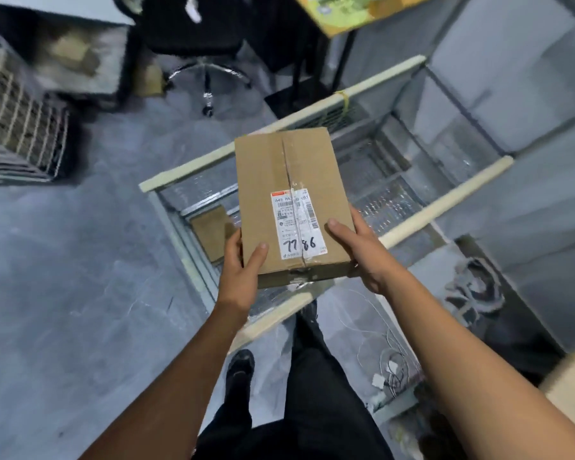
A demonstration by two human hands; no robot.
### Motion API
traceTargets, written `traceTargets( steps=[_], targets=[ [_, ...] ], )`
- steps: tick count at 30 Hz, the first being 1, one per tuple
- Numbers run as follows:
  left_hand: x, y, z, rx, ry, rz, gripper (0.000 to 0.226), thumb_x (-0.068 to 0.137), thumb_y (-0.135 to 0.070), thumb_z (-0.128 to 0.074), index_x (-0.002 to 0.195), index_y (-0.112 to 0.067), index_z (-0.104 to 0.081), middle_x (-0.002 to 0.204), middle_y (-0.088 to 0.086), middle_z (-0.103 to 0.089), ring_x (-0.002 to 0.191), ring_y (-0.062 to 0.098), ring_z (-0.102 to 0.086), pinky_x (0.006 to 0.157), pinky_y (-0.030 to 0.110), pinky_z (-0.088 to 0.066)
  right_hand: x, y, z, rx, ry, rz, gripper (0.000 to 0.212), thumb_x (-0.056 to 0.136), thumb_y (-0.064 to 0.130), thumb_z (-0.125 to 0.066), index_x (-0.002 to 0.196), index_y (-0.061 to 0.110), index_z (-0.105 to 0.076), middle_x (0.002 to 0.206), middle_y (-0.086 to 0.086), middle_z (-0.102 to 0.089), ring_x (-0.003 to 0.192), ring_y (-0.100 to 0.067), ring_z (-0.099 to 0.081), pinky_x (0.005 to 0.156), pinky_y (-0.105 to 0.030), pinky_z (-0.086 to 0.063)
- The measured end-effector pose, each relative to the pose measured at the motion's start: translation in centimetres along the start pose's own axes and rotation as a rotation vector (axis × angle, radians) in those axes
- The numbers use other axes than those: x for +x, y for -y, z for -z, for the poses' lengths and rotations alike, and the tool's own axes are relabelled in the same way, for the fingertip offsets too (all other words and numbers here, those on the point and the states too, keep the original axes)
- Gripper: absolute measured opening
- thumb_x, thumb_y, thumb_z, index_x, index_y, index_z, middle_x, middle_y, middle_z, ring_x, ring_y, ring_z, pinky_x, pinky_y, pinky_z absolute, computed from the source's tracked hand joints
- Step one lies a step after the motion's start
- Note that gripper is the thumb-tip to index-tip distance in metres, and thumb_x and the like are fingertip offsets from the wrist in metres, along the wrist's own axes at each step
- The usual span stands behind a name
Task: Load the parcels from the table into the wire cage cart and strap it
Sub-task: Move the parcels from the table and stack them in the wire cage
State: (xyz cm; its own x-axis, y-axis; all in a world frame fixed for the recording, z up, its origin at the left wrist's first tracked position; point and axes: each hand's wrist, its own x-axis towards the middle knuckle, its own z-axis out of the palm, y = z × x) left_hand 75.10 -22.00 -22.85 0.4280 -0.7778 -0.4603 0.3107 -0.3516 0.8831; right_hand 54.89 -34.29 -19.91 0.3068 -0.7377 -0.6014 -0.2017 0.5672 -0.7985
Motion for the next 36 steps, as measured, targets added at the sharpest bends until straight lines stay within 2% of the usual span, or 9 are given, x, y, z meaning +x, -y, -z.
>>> traceTargets(
  steps=[5, 9, 11, 15, 19, 23, 28, 31, 36],
  targets=[
    [5.6, 3.7, -1.7, 0.006, -0.080, 0.169, 0.067, 0.102, -0.027, -0.065, 0.153, -0.049, -0.028, 0.132, -0.028, -0.053, 0.108, -0.010, -0.066, 0.086, 0.022, -0.058, 10.2, -1.8, 2.0, -0.128, 0.105, -0.131, 0.070, 0.092, 0.041, -0.074, 0.153, 0.038, -0.041, 0.122, 0.005, -0.076, 0.108, -0.019, -0.075, 0.092, -0.042, -0.058],
    [10.3, 7.7, -3.3, 0.010, -0.178, 0.314, 0.073, 0.102, -0.024, -0.063, 0.158, -0.048, -0.022, 0.150, -0.003, -0.053, 0.122, 0.021, -0.065, 0.101, 0.050, -0.057, 18.2, -4.0, 3.1, -0.229, 0.156, -0.232, 0.071, 0.090, 0.042, -0.073, 0.153, 0.038, -0.039, 0.107, 0.009, -0.080, 0.094, -0.018, -0.078, 0.074, -0.036, -0.060],
    [12.7, 9.7, -3.8, 0.026, -0.236, 0.341, 0.070, 0.102, -0.026, -0.063, 0.155, -0.050, -0.025, 0.145, -0.003, -0.058, 0.112, 0.018, -0.070, 0.093, 0.045, -0.061, 21.5, -5.3, 2.9, -0.282, 0.163, -0.251, 0.081, 0.083, 0.051, -0.074, 0.153, 0.039, -0.036, 0.105, 0.010, -0.079, 0.092, -0.021, -0.078, 0.068, -0.038, -0.061],
    [18.4, 15.2, -4.2, 0.072, -0.348, 0.346, 0.065, 0.099, -0.035, -0.066, 0.150, -0.049, -0.028, 0.140, -0.005, -0.057, 0.105, 0.011, -0.071, 0.076, 0.028, -0.063, 28.4, -9.8, 1.9, -0.375, 0.220, -0.237, 0.084, 0.076, 0.069, -0.071, 0.149, 0.052, -0.034, 0.122, 0.009, -0.074, 0.102, -0.022, -0.076, 0.092, -0.056, -0.060],
    [24.4, 21.8, -4.2, 0.250, -0.436, 0.294, 0.072, 0.096, -0.051, -0.065, 0.155, -0.044, -0.024, 0.139, -0.008, -0.059, 0.115, 0.018, -0.065, 0.088, 0.034, -0.059, 35.5, -15.6, 1.3, -0.463, 0.218, -0.188, 0.071, 0.086, 0.062, -0.070, 0.148, 0.054, -0.034, 0.120, 0.016, -0.072, 0.095, -0.015, -0.077, 0.085, -0.049, -0.063],
    [29.8, 28.2, -4.1, 0.329, -0.504, 0.231, 0.077, 0.093, -0.053, -0.067, 0.157, -0.037, -0.026, 0.135, -0.008, -0.056, 0.118, 0.014, -0.062, 0.093, 0.030, -0.060, 41.4, -21.2, 1.4, -0.546, 0.191, -0.070, 0.072, 0.094, 0.051, -0.071, 0.155, 0.042, -0.033, 0.126, 0.022, -0.066, 0.104, 0.003, -0.068, 0.086, -0.022, -0.055],
    [34.5, 35.2, -4.2, 0.540, -0.612, 0.173, 0.089, 0.084, -0.059, -0.072, 0.155, -0.027, -0.030, 0.144, 0.004, -0.046, 0.135, 0.026, -0.041, 0.112, 0.044, -0.040, 46.5, -27.1, 1.0, -0.592, 0.184, 0.047, 0.076, 0.096, 0.041, -0.073, 0.158, 0.035, -0.030, 0.136, 0.018, -0.062, 0.116, 0.005, -0.063, 0.097, -0.020, -0.051],
    [35.7, 37.6, -3.2, 0.667, -0.670, 0.166, 0.092, 0.088, -0.059, -0.070, 0.159, -0.015, -0.031, 0.149, 0.014, -0.049, 0.143, 0.037, -0.036, 0.119, 0.056, -0.031, 48.3, -29.9, -0.5, -0.604, 0.202, 0.055, 0.082, 0.096, 0.042, -0.072, 0.161, 0.034, -0.024, 0.143, 0.012, -0.058, 0.123, -0.004, -0.062, 0.105, -0.032, -0.052],
    [36.9, 39.2, -1.7, 1.051, -0.468, 0.139, 0.078, 0.096, -0.060, -0.054, 0.159, -0.020, -0.031, 0.165, 0.017, -0.025, 0.154, 0.041, -0.016, 0.125, 0.059, -0.009, 50.1, -31.7, -2.2, -0.702, 0.150, 0.029, 0.077, 0.097, 0.054, -0.067, 0.159, 0.042, -0.022, 0.121, 0.024, -0.065, 0.101, 0.010, -0.065, 0.080, -0.012, -0.052]
  ],
)
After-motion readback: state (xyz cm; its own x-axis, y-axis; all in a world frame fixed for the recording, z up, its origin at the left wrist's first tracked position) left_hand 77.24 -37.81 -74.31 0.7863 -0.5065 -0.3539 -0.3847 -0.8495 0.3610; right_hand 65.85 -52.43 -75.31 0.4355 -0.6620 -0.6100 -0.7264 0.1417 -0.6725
